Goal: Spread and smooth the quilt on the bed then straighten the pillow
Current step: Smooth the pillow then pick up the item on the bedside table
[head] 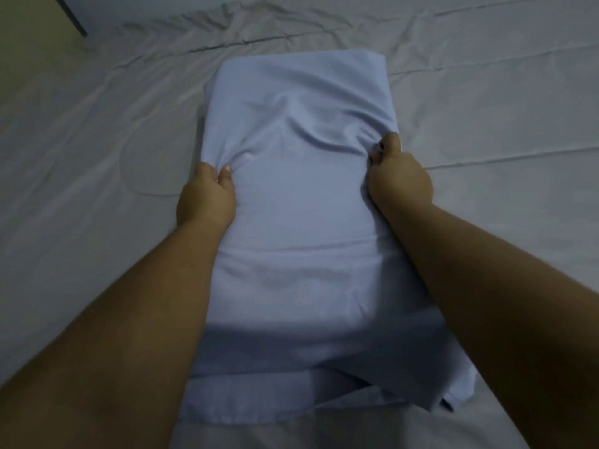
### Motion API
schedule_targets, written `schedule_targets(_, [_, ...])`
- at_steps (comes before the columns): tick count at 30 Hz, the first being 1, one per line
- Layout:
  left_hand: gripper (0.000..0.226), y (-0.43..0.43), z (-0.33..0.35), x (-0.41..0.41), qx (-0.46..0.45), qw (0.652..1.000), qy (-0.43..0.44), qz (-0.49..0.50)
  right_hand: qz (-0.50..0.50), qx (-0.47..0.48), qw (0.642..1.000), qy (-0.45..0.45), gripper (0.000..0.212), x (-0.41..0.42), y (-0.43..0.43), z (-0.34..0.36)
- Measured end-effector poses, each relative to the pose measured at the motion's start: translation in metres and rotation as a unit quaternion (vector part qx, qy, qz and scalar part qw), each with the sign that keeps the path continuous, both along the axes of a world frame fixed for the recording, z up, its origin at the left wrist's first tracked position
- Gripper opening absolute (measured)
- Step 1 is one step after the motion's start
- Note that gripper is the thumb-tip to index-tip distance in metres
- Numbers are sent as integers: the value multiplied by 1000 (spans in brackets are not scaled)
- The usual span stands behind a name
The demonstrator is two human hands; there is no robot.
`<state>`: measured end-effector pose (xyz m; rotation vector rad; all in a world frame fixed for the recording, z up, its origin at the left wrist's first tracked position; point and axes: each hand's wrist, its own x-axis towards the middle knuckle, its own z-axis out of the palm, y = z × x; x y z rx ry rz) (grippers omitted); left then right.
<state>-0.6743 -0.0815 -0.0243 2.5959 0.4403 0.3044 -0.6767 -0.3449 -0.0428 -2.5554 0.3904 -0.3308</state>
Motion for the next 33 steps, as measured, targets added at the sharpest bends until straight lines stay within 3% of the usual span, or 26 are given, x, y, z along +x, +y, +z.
schedule_targets(12, [37, 15, 45, -138, -22, 1000, -2, -21, 21, -23, 1000, 2, 23, -131, 16, 44])
schedule_targets(25, [37, 64, 97, -361, -46, 997, -14, -57, -9, -33, 999, -19, 22, -368, 66, 102])
schedule_targets(33, [35, 88, 61, -444, -51, 998, 15, -25, -2, -28, 1000, 9, 21, -439, 89, 75])
